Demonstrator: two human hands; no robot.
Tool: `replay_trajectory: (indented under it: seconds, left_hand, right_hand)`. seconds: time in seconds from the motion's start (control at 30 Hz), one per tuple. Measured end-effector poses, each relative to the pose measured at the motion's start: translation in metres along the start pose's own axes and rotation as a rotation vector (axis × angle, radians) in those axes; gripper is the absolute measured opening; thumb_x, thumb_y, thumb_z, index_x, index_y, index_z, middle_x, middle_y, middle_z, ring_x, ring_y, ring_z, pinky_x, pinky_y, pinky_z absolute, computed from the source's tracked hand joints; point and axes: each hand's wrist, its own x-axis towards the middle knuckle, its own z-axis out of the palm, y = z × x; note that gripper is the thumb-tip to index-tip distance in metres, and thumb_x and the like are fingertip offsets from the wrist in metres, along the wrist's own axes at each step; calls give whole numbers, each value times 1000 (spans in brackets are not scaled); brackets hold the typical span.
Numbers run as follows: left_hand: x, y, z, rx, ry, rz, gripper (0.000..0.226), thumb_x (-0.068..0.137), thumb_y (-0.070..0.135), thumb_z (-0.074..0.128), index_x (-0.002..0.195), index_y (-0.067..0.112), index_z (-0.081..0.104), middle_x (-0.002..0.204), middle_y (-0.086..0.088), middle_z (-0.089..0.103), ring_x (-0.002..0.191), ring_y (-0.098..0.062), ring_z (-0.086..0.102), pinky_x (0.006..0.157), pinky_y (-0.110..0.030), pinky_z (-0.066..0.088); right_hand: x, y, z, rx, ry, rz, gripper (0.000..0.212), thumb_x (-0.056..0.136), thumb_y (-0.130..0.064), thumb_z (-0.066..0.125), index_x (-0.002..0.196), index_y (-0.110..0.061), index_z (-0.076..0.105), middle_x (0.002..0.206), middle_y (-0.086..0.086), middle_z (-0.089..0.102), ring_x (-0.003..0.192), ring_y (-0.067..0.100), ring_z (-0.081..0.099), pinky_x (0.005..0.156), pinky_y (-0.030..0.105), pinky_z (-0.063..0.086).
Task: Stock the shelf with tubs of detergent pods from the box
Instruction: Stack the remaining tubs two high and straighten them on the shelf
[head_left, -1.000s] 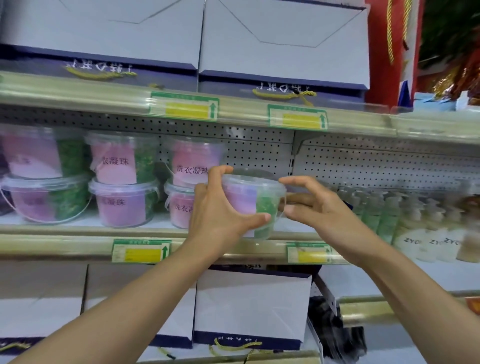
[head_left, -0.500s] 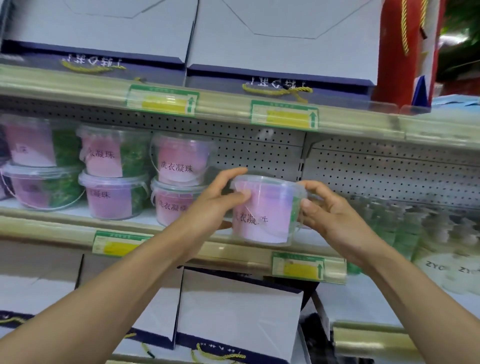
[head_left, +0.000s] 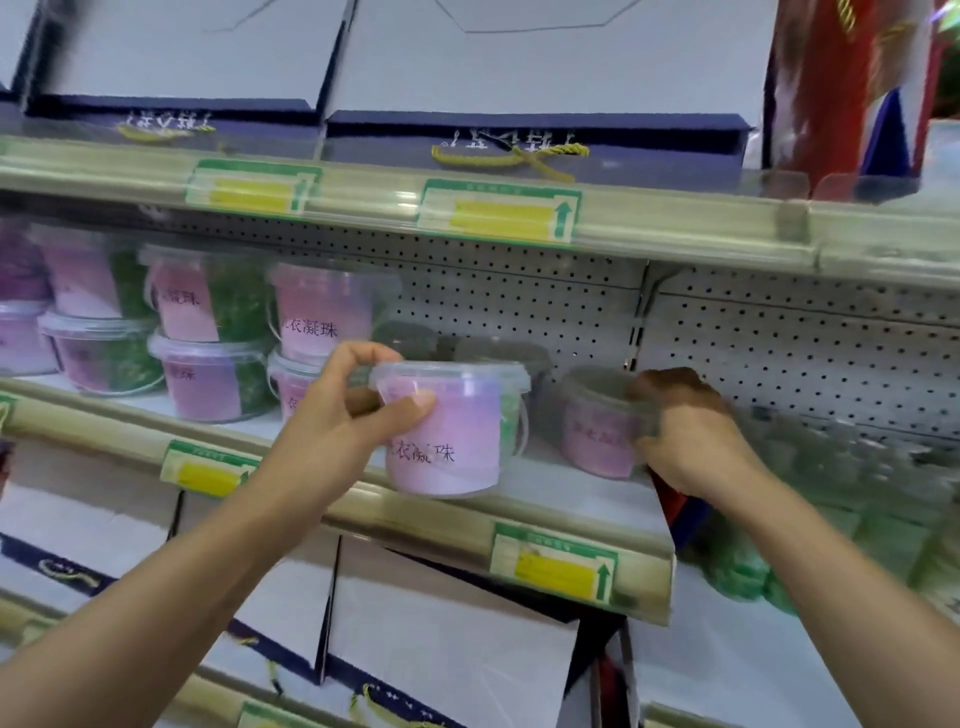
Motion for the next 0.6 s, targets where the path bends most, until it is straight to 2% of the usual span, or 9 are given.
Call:
replay_trajectory:
  seconds: [0.13, 0.27, 0.37, 0.43, 0.5, 0.53, 0.6]
  left_hand:
    - [-12, 2, -8, 16, 56, 18, 33, 74, 25, 66, 103, 24, 52, 75, 5, 73, 71, -8, 66, 76, -28, 49]
    - [-24, 1, -24, -9, 95, 18, 39, 73, 23, 68, 107, 20, 51, 73, 5, 71, 68, -6, 65, 63, -16, 49]
    - [-27, 2, -41, 19, 115, -5, 58, 55, 33, 84, 104, 26, 53, 78, 3, 73, 72, -10, 66, 68, -22, 46]
    - [-28, 5, -52, 35, 129, 0, 53, 59, 32, 81, 104, 25, 54, 75, 3, 73, 70, -7, 66, 73, -29, 46]
    - [-30, 6, -61, 27, 146, 15, 47, 67, 23, 80, 105, 22, 53, 69, 4, 72, 65, -5, 65, 71, -28, 46]
    - [-30, 7, -65, 24, 155, 25, 39, 71, 21, 73, 105, 21, 52, 67, 5, 71, 64, -4, 65, 70, -27, 47]
    - [-31, 8, -74, 18, 168, 37, 31, 75, 18, 65, 104, 21, 52, 66, 6, 71, 63, -4, 64, 70, -26, 47]
  right_hand:
    - [-5, -2, 6, 120, 110, -68, 25, 81, 7, 51, 92, -15, 49, 94, 11, 56, 86, 30, 57, 64, 34, 47]
    - [-17, -18, 3, 169, 182, -85, 17, 82, -10, 66, 96, -12, 57, 91, 10, 61, 84, 29, 57, 69, 37, 50]
    - [-24, -46, 3, 201, 209, -163, 22, 81, -16, 70, 100, -11, 60, 90, 3, 58, 83, 21, 53, 69, 29, 40]
    - [-26, -69, 5, 240, 220, -217, 22, 80, -15, 71, 100, -12, 60, 90, 1, 58, 81, 17, 50, 69, 29, 38]
    - [-26, -88, 11, 274, 202, -245, 23, 79, -13, 72, 99, -11, 60, 96, 5, 62, 85, 21, 54, 74, 35, 46]
    - [-25, -97, 14, 288, 191, -254, 23, 79, -12, 72, 98, -11, 60, 100, 6, 63, 90, 23, 56, 77, 38, 48]
    - [-25, -110, 21, 287, 193, -265, 22, 79, -13, 71, 98, -12, 58, 104, 4, 62, 95, 25, 57, 77, 37, 47]
